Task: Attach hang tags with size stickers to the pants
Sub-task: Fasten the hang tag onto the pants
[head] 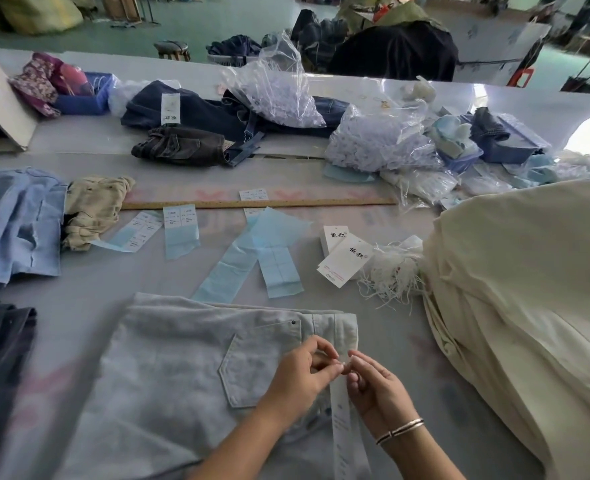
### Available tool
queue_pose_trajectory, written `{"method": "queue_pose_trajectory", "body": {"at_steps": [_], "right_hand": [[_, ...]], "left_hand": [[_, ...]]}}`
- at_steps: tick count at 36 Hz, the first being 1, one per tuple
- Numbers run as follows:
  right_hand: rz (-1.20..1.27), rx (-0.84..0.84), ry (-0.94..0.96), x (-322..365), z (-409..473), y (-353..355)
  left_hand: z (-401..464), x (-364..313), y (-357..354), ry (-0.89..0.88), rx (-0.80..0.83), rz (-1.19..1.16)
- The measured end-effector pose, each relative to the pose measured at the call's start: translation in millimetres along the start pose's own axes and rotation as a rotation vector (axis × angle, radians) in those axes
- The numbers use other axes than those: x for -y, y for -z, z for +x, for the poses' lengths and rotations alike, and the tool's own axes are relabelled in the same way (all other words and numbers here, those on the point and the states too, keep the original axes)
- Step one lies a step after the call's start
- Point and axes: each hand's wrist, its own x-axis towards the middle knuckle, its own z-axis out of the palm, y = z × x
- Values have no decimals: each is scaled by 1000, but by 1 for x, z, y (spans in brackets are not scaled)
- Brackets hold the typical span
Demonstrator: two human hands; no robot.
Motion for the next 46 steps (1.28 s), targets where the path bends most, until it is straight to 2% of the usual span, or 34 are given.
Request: {"method": "queue_pose_trajectory", "body": {"at_steps": [6,16,46], "right_hand": [[34,16,-47,3,2,-1],[-3,2,-3,0,5,-1],[36,-12,-1,-4,6,0]], "left_hand": [[-1,-4,-3,-41,-37,102],[-1,-11,-5,-95,-84,213],[-1,-11,-9,-59,-92,238]]}}
